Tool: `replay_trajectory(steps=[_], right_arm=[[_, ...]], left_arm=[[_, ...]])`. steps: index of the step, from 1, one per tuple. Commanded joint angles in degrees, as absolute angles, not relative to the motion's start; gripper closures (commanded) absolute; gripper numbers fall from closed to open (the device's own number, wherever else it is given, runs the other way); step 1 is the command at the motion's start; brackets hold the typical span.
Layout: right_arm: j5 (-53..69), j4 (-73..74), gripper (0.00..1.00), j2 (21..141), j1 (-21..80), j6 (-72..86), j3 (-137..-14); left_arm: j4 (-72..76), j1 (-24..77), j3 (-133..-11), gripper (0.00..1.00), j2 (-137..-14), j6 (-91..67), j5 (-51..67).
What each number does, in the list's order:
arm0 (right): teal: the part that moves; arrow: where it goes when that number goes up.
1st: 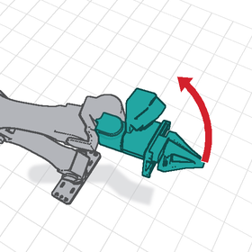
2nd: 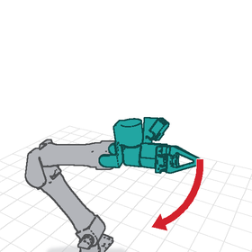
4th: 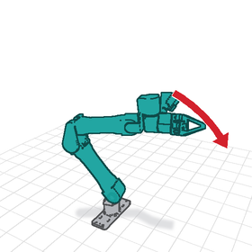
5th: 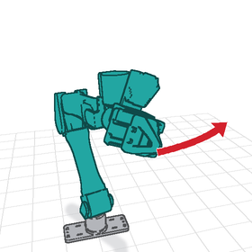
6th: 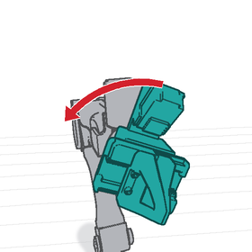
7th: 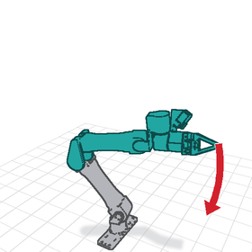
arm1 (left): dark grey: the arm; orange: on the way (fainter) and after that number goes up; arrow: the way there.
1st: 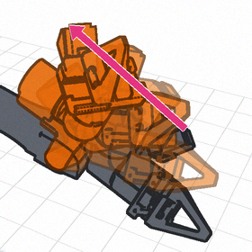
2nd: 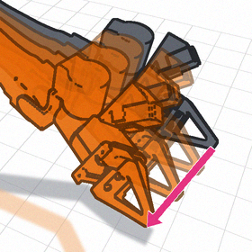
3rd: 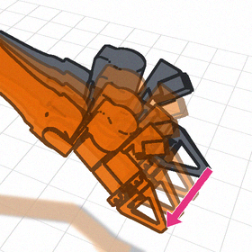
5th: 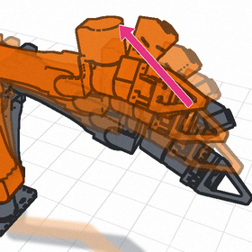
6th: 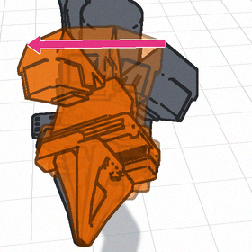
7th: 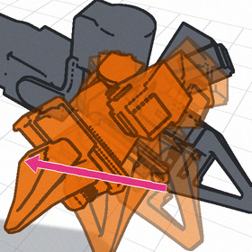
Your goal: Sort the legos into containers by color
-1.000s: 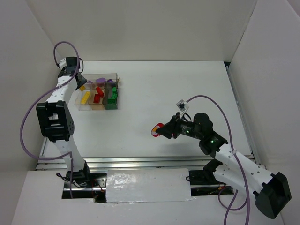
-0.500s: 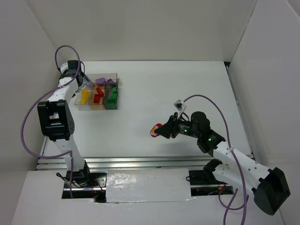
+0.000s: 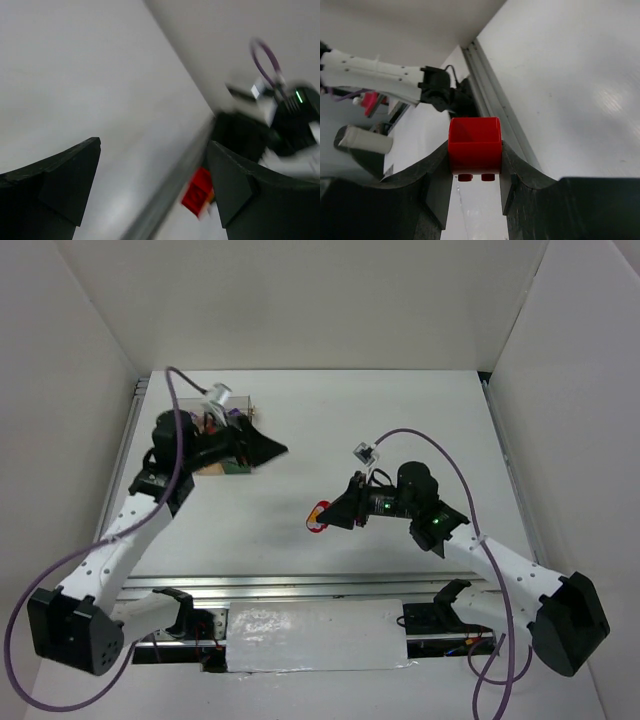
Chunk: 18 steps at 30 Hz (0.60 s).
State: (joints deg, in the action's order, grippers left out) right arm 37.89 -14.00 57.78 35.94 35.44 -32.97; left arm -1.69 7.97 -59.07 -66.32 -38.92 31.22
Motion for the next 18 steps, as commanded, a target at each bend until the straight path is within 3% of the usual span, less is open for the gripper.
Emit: replay_trajectory(steps=[1, 5, 12, 18], right_arm=[[48.6, -20.5, 1.0, 55.8, 35.2, 36.2, -37.9], [49.7, -21.8, 1.0, 50.7, 35.0, 38.3, -38.0], [50.0, -22.4, 1.0, 47.0, 35.2, 40.3, -37.7], [49.4, -23.6, 1.0, 46.8, 35.4, 41.1, -37.7]], left_arm=[[11.3, 18.2, -51.8, 0.0, -60.7, -36.7, 50.7], [19.9, 29.6, -46.7, 0.01, -55.1, -37.2, 52.3], [21.6, 39.0, -45.3, 0.01, -52.4, -35.5, 50.4], [19.7, 42.7, -47.0, 0.13, -56.6, -34.4, 47.5]])
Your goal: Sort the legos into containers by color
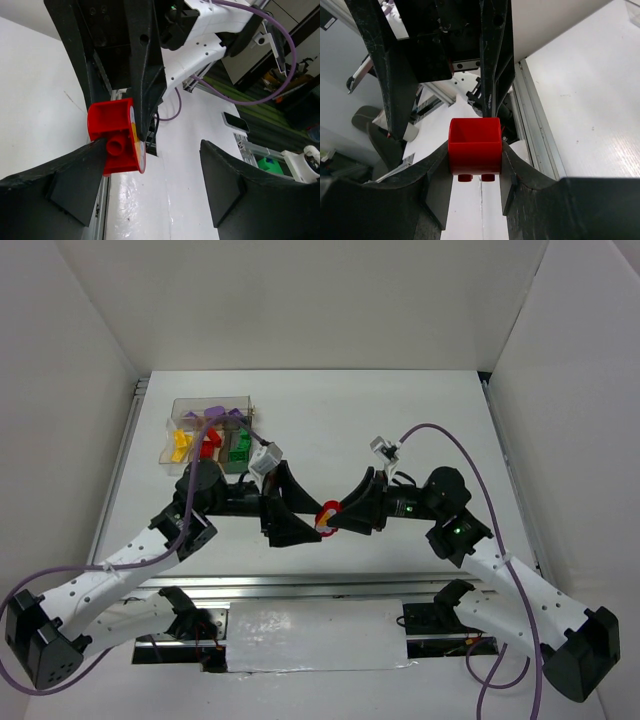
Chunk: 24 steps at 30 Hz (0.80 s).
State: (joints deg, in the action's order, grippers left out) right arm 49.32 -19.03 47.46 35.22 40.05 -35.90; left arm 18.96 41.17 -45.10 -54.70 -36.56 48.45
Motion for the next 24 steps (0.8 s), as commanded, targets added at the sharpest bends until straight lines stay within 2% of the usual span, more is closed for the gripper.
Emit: replay_trajectory(steps=[1, 9, 18, 24], right_arm=[[49.1, -23.6, 1.0, 46.5, 35.6, 41.0, -37.7], [47.4, -20.7, 1.0, 44.5, 35.5, 38.8, -38.1], [47.8, -17.8, 1.0, 40.4, 35.5, 35.5, -38.0], [45.2, -11.4, 1.0, 37.9, 35.5, 31.0, -38.5]], left_arm=[[19.1, 42.8, -47.2, 0.14, -56.9, -34.0, 46.5], [14.0, 42.8, -48.9, 0.26, -59.6, -31.4, 43.2], [8.8, 42.8, -50.6, 0.17, -62.5, -29.4, 38.7], [7.1, 42.8, -51.0, 0.16, -60.7, -29.0, 35.1]])
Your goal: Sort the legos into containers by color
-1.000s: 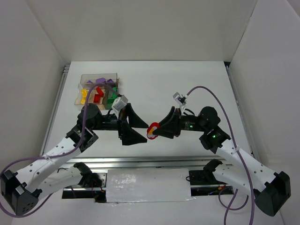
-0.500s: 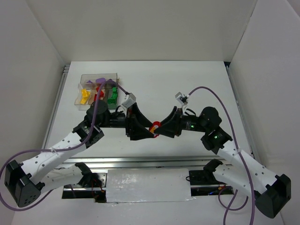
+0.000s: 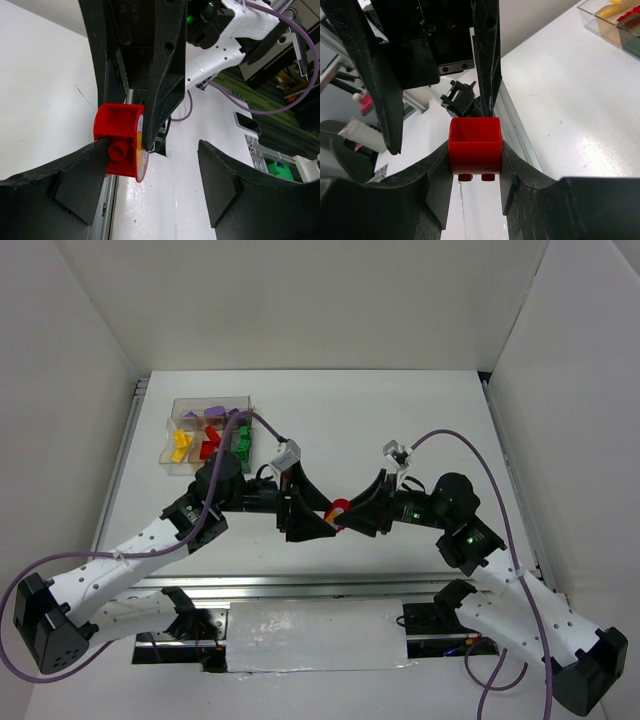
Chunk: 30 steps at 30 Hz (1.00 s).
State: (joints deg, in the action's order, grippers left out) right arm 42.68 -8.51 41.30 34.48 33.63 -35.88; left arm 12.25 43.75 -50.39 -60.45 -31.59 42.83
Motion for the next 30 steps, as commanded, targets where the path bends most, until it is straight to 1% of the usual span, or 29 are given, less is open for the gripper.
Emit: replay_trajectory(steps=[1, 6, 9, 10, 12, 16, 17, 20, 22, 30], right_arm=[[44.7, -10.4, 1.0, 37.6, 35.4, 30.4, -38.7], [41.8, -6.2, 1.0, 36.1, 35.4, 28.0, -38.8], [41.3, -5.2, 1.0, 35.6, 35.4, 27.6, -38.9], [42.5, -6.7, 1.0, 35.4, 35.5, 27.9, -38.6], [44.3, -8.3, 1.0, 35.5, 35.4, 28.4, -38.3], [44.2, -9.4, 1.0, 36.6, 35.6, 28.7, -39.2], [44.1, -9.5, 1.0, 36.7, 35.5, 28.7, -39.3], [43.9, -9.7, 1.0, 37.5, 35.4, 28.5, -39.8], [44.1, -9.8, 1.0, 37.8, 35.4, 28.4, -39.8], [43.6, -8.3, 1.0, 38.3, 35.5, 25.5, -39.9]], left_arm=[[6.7, 42.9, -50.8, 0.15, -59.6, -29.2, 32.5], [6.3, 42.8, -49.7, 0.13, -55.5, -29.7, 25.1], [7.0, 42.8, -48.8, 0.1, -53.8, -29.8, 23.2], [7.6, 42.7, -48.2, 0.06, -53.7, -29.5, 25.2], [9.3, 42.8, -47.9, 0.05, -54.2, -29.5, 27.8], [13.7, 42.8, -47.1, 0.06, -56.5, -30.1, 36.8], [15.2, 42.8, -46.6, 0.06, -56.8, -30.5, 41.2], [22.0, 42.8, -44.2, 0.06, -56.8, -32.9, 46.3], [24.9, 42.8, -43.0, 0.06, -56.4, -34.0, 47.7], [25.5, 42.8, -43.3, 0.08, -57.0, -34.5, 49.1]])
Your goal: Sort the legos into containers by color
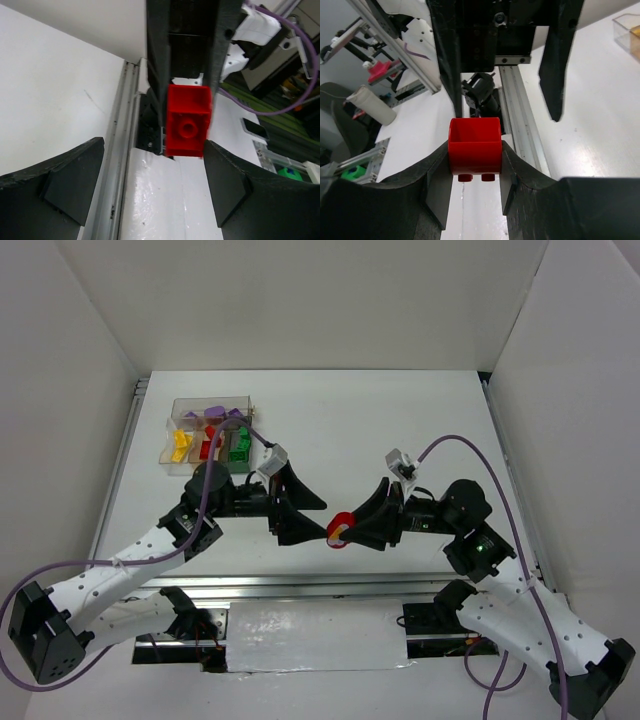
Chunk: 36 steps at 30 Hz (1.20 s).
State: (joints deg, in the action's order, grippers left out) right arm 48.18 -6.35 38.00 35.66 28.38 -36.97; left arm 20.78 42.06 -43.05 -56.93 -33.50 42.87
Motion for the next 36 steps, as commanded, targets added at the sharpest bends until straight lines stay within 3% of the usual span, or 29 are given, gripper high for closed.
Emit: replay_trajectory(steps=[1, 8, 24, 29, 32, 33, 35, 36], right_arm=[[43.5, -8.4, 1.0, 38.4, 35.4, 25.2, -39.7], [42.4, -3.5, 1.0, 38.2, 35.4, 19.7, -40.1], [44.1, -10.3, 1.0, 39.7, 35.4, 24.3, -40.3], [42.1, -12.6, 1.0, 42.0, 35.5, 25.7, -40.3], [43.6, -13.8, 1.0, 43.5, 35.4, 26.4, -40.6], [43.7, -14.2, 1.0, 43.6, 35.4, 26.8, -40.4], [43.7, -15.6, 0.98, 43.4, 35.4, 27.3, -40.0], [43.7, -16.0, 0.93, 43.0, 35.4, 27.7, -39.6]], left_arm=[[25.9, 42.8, -43.2, 0.08, -57.1, -34.8, 49.4], [24.2, 42.8, -44.2, 0.08, -56.6, -33.8, 47.9], [28.8, 43.2, -43.7, 0.11, -60.4, -36.1, 49.8], [30.9, 44.4, -43.3, 0.34, -60.7, -36.6, 50.7], [30.8, 44.5, -43.3, 0.59, -60.9, -36.6, 49.8], [30.5, 44.4, -43.5, 0.72, -60.8, -36.4, 49.5], [29.7, 44.4, -43.8, 0.83, -60.9, -36.2, 48.8], [28.8, 44.4, -44.3, 1.0, -60.8, -35.6, 47.7]])
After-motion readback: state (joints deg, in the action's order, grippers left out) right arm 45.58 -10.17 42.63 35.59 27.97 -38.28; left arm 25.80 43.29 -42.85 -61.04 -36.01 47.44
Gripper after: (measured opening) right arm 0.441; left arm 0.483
